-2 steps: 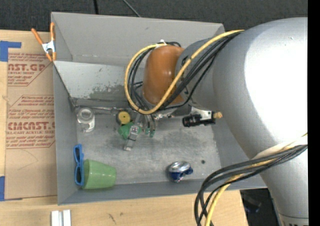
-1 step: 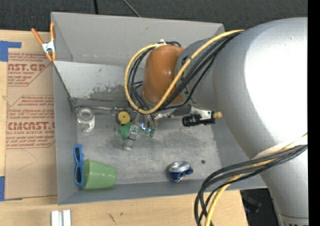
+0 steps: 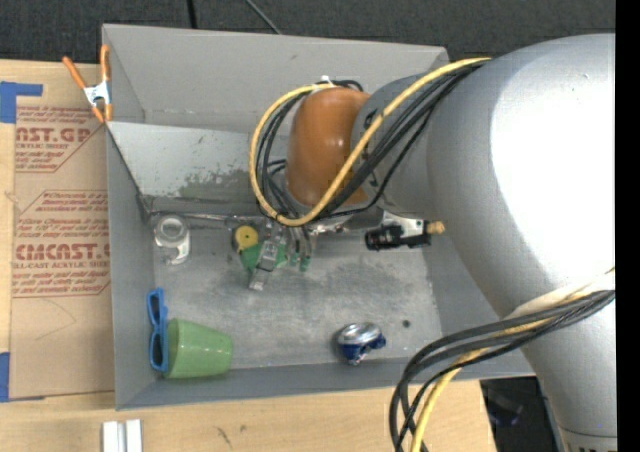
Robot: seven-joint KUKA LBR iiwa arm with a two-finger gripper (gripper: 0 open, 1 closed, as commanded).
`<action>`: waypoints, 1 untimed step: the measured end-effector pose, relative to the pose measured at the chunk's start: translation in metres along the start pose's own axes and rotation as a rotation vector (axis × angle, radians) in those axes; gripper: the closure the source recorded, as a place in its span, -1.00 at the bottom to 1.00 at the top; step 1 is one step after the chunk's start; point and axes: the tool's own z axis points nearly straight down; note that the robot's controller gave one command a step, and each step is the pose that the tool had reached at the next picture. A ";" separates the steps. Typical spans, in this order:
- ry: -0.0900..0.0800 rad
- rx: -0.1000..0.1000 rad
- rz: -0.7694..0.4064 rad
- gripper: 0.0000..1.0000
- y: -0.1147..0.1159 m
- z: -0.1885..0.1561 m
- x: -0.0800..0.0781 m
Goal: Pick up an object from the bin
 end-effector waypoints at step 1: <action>0.010 0.005 -0.001 1.00 0.001 -0.036 -0.001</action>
Offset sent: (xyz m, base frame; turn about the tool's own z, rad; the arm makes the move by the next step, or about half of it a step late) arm 0.0000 -0.0001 0.0334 -0.0001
